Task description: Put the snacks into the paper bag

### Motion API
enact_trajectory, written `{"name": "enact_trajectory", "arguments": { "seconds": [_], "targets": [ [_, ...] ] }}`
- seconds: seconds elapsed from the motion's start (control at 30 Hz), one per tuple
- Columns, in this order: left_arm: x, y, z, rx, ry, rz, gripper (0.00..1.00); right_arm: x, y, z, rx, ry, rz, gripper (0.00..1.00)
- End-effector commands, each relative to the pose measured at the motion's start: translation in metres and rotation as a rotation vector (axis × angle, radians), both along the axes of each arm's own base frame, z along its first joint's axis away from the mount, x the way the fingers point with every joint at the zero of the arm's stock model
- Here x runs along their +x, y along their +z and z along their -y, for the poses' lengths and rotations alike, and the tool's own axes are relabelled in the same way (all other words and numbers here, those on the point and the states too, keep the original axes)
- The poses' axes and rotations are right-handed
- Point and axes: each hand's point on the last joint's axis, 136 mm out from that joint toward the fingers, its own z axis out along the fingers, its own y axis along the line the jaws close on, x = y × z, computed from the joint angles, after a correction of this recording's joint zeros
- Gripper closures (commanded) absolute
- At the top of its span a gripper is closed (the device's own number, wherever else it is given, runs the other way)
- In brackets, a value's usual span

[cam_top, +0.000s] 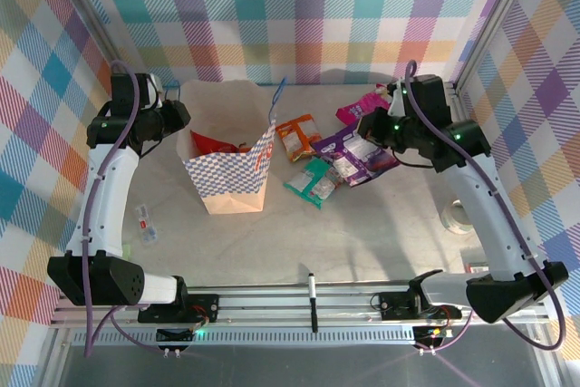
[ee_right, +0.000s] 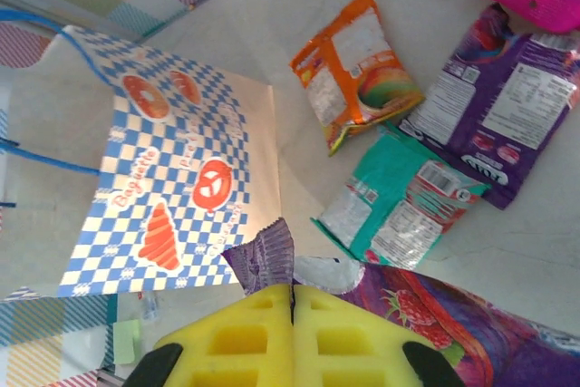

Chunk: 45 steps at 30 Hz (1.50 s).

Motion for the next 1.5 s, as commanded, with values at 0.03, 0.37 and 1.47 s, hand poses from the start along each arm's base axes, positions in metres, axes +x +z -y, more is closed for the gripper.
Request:
{"name": "enact_trajectory", "arguments": {
  "seconds": [0.03,0.37,1.47],
  "targets": [
    [0.002,0.017,-0.004,0.003,0.017,0.047,0.68,-0.001,0.026,-0.012,0.005,0.048,0.071,1.00],
    [0.002,0.018,-0.004,-0.010,0.021,0.052,0.68,-0.003,0.095,-0.082,0.105,0.257,0.232,1.00],
    [-0.009,0.011,-0.012,-0.040,0.032,0.057,0.68,0.007,0.177,-0.227,0.353,0.539,0.417,1.00]
  ]
}}
